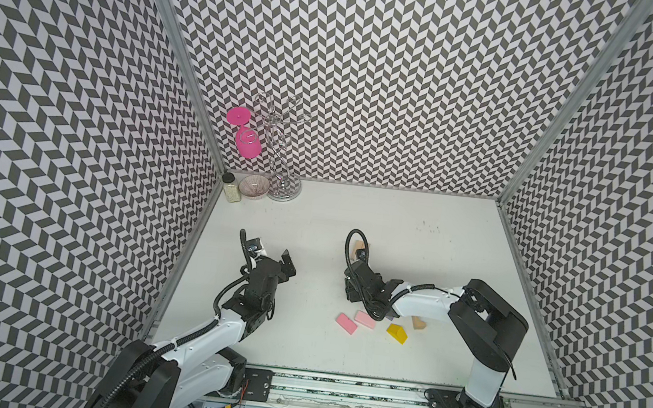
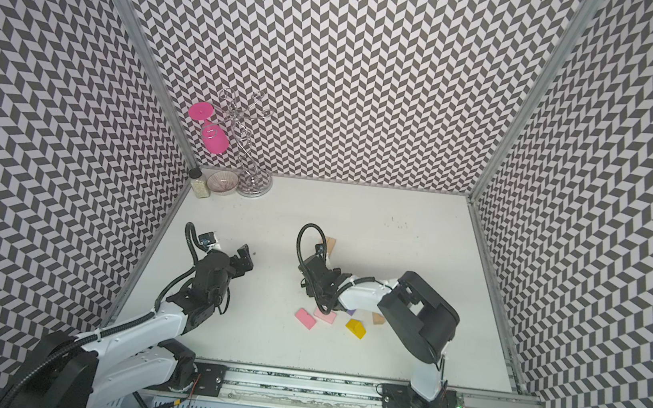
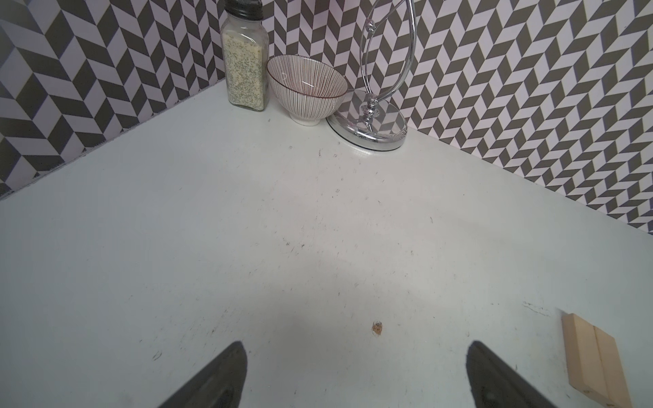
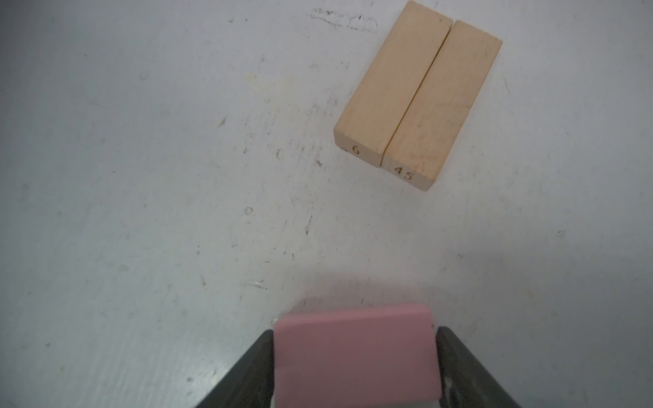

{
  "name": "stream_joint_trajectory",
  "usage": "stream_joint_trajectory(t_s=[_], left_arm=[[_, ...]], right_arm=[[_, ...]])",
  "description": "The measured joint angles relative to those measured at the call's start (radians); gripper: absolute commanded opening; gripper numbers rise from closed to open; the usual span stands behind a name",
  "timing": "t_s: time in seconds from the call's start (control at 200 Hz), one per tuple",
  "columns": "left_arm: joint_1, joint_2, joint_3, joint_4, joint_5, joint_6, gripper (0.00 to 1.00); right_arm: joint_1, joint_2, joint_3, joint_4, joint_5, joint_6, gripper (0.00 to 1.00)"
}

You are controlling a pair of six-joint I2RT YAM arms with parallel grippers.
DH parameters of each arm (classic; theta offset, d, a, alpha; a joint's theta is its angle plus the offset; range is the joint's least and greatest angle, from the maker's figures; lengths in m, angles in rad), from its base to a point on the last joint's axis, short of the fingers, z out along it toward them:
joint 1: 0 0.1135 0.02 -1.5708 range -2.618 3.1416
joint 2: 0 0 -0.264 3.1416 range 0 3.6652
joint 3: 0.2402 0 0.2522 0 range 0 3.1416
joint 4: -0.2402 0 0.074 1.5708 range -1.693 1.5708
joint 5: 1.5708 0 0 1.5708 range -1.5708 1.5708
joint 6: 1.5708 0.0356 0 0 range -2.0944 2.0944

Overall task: Build the wood block tower
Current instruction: 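Carry the pink block with the right gripper onto the wooden pair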

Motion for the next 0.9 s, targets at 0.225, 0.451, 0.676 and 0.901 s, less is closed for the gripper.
stream_joint_trajectory(t_s=[0.225, 0.451, 0.676, 0.901], left_arm=[[0.0, 0.0, 0.0, 0.0, 0.004, 0.001, 0.97], [0.0, -0.002, -0.003, 0.034, 0.057, 0.032, 1.0], [0.0, -0.008, -0.01, 0.051, 0.08, 0.045, 1.0], [0.0, -0.008, -0.01, 0.06, 0.083, 0.045, 1.0]], right_arm=[[-0.005, 0.0, 0.025, -0.039, 0.0, -0.003, 0.46], [-0.036, 0.0, 0.135, -0.09, 0.015, 0.011, 0.39], [-0.105, 0.003, 0.241, -0.11, 0.04, 0.05, 0.31], [-0.176, 0.086, 0.375, -0.131, 0.034, 0.113, 0.19]])
